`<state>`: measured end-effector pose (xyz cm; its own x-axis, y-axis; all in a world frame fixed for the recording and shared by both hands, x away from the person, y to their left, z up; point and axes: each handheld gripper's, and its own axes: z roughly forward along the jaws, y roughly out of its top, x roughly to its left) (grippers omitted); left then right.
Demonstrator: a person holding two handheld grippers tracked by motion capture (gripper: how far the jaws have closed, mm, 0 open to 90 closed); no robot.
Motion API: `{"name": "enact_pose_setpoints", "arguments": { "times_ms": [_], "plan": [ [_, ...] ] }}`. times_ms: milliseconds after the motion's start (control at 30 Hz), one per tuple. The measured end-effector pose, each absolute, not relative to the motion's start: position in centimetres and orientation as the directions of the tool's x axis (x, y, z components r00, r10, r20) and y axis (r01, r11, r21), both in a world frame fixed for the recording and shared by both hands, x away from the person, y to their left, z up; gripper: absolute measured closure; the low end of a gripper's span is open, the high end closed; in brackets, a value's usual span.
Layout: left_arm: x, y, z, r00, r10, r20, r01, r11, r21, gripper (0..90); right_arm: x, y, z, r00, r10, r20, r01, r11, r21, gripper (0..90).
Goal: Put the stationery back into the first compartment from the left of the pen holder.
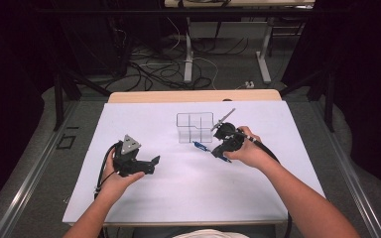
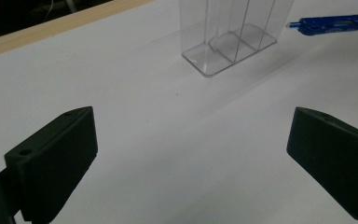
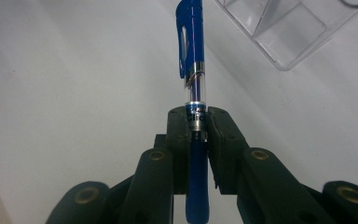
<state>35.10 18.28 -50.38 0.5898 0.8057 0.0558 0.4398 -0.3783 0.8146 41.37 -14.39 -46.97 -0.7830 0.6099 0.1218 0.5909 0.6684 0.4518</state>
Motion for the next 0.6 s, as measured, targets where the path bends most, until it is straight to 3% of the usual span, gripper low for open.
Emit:
{"name": "enact_pose_setpoints", "arguments": {
  "times_ms": [433, 600],
  "plan": [
    [33.9, 15.6, -50.0, 0.672, 0.704, 0.229, 0.281, -0.529, 0.801, 15.9, 43.3, -12.4, -44.9, -0.832, 0.536, 0.147, 0.538, 0.713, 0.449, 79.7],
    [33.5, 14.6, -50.1, 0.700, 0.650, 0.295, 0.224, -0.593, 0.774, 16.6, 43.1, -11.1, -44.6, -0.851, 0.506, 0.143, 0.512, 0.733, 0.448, 79.7]
  ]
}}
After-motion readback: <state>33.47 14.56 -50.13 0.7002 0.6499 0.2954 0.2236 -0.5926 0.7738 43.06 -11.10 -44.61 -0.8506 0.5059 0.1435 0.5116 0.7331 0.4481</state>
